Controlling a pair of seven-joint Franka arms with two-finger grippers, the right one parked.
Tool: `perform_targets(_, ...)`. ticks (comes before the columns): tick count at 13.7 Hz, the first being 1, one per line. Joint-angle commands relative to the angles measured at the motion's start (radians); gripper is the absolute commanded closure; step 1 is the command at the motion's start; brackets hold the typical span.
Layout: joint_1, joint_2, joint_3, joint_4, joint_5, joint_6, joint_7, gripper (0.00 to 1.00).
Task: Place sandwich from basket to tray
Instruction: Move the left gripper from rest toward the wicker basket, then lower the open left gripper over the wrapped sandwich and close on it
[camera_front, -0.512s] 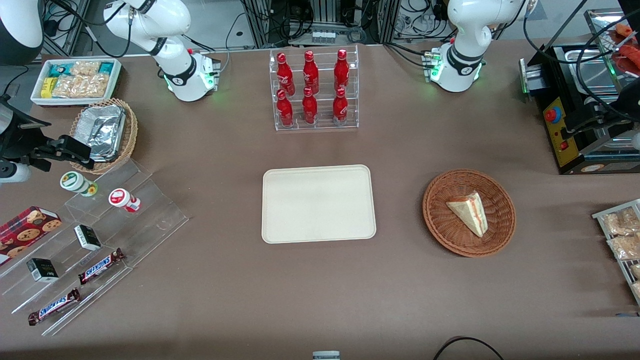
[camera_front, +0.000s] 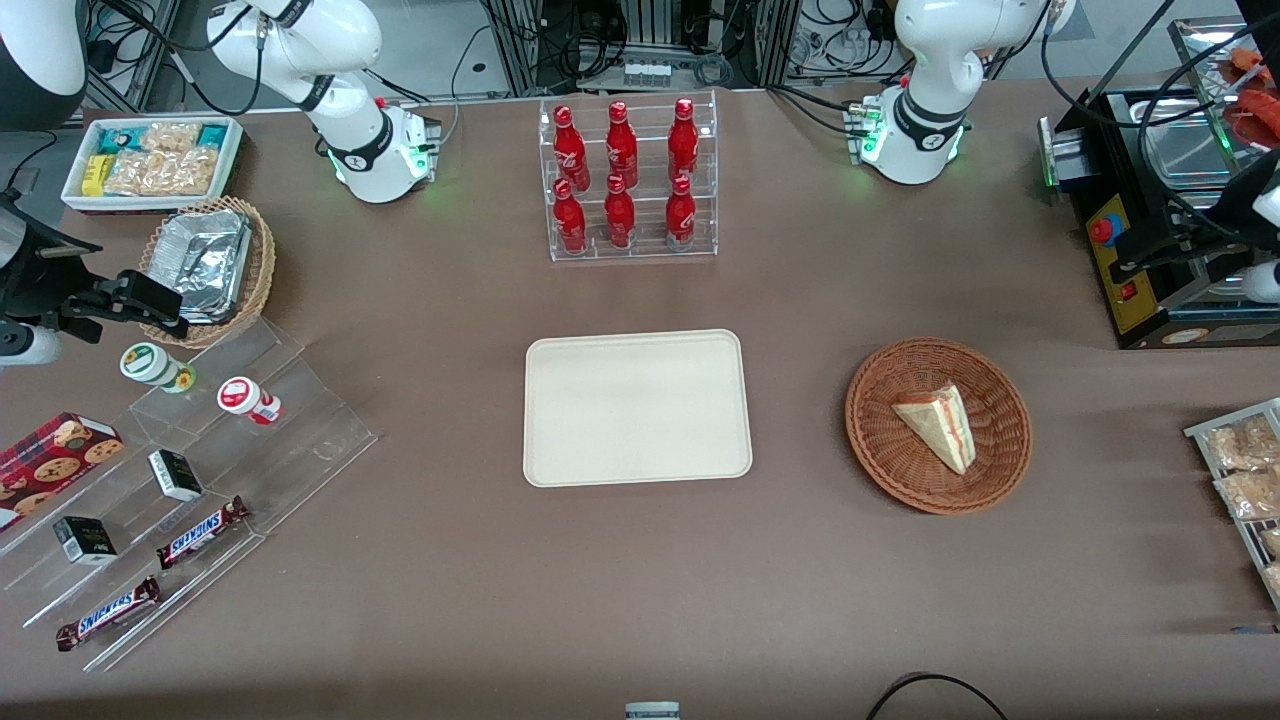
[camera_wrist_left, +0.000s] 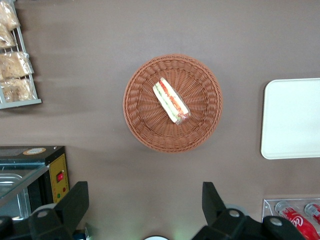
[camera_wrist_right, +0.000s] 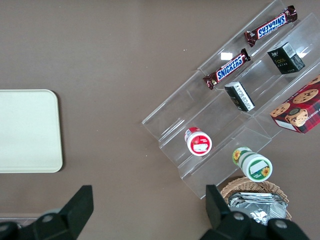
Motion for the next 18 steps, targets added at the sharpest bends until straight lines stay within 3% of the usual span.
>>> perform_targets(1,-0.003,0.004,0.003,-0.011,0.020,0.042,0.006,0.00)
perform_targets(8,0.000,-0.078,0.004,-0.411,0.006,0.423,-0.026,0.00)
perform_targets(14,-0.014,-0.052,-0.020,-0.643,0.004,0.761,-0.290,0.00)
perform_targets(18,-0.069,0.025,-0.027,-0.699,0.006,0.925,-0.480,0.00)
